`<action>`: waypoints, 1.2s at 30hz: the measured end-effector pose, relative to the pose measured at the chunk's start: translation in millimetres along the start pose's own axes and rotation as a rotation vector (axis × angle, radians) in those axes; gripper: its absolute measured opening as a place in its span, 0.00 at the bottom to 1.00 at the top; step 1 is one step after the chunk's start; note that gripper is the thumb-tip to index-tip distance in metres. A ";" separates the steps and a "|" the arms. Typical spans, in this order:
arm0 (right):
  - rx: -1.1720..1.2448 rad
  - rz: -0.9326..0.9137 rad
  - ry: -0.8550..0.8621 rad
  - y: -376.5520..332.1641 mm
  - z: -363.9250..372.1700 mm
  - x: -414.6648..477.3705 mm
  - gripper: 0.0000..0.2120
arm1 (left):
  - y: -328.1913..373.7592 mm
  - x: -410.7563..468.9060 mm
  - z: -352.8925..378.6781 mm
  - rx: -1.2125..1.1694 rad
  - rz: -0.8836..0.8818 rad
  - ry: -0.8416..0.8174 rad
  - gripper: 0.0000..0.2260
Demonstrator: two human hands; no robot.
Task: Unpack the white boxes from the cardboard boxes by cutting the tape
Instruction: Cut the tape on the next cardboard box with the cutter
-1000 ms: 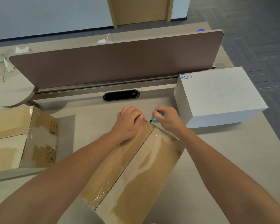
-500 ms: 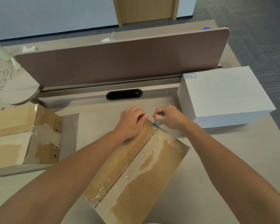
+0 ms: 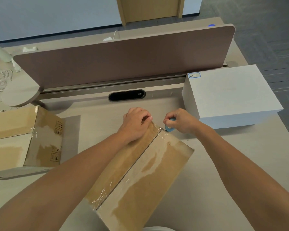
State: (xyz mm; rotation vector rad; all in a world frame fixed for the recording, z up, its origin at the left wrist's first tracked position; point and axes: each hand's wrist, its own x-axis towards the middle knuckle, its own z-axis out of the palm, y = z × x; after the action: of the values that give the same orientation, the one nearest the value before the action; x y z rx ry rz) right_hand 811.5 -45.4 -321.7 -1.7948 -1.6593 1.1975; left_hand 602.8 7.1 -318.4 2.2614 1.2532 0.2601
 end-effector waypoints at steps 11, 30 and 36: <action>0.062 0.071 0.141 5.4 -10.7 -24.8 0.13 | 8.4 -2.1 -4.4 0.057 0.027 -0.033 0.03; 0.103 0.358 0.662 -58.6 69.4 -62.2 0.11 | -13.1 5.2 -17.1 0.155 0.096 -0.119 0.13; 0.071 0.245 0.643 -92.0 111.5 -36.6 0.15 | -53.6 0.1 -37.4 0.183 -0.136 0.022 0.14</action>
State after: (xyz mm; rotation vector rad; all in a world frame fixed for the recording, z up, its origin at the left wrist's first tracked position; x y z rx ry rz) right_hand 670.6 -88.8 -299.1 -2.0851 -1.0406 0.6394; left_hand 548.6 43.4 -316.1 2.3163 1.4890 0.1248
